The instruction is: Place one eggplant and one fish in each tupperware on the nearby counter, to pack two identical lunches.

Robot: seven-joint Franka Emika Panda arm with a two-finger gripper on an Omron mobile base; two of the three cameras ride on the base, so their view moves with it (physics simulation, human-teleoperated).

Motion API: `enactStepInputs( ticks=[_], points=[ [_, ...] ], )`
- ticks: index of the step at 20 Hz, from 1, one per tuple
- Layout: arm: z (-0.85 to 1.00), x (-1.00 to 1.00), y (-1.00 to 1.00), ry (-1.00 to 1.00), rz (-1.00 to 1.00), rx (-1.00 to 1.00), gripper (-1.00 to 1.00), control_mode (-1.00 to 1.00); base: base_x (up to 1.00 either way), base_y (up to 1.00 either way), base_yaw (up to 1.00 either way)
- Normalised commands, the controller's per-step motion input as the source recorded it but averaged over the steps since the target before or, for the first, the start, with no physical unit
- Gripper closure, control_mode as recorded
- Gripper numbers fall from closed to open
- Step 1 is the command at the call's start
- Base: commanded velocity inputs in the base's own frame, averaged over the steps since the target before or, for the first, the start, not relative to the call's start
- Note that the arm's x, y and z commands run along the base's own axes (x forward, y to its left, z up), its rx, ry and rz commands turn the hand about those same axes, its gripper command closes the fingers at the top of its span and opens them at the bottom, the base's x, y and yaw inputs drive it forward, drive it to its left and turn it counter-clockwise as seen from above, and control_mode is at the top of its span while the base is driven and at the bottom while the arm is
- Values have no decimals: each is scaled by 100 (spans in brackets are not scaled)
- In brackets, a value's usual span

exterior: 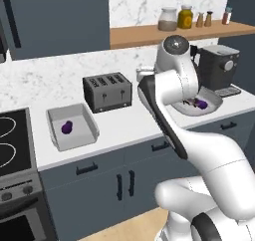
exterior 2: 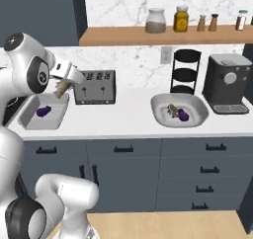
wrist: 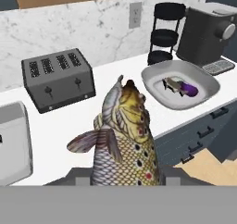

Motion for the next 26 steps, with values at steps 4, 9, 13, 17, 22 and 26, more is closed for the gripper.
enactStepInputs(
  ticks=[4, 9, 13, 17, 22, 26],
  points=[
    [0, 0, 0, 0, 0, 0, 100, 100, 18, 100, -8],
    [0, 0, 0, 0, 0, 0, 100, 100, 5, 69, -23],
    [0, 0, 0, 0, 0, 0, 100, 100, 9, 0, -42],
    [0, 0, 0, 0, 0, 0, 100, 100, 41, 14, -47],
    [0, 0, 0, 0, 0, 0, 100, 100, 30, 49, -42],
    [-2, 0, 0, 0, -9, -1, 100, -100, 4, 14, -30]
  ],
)
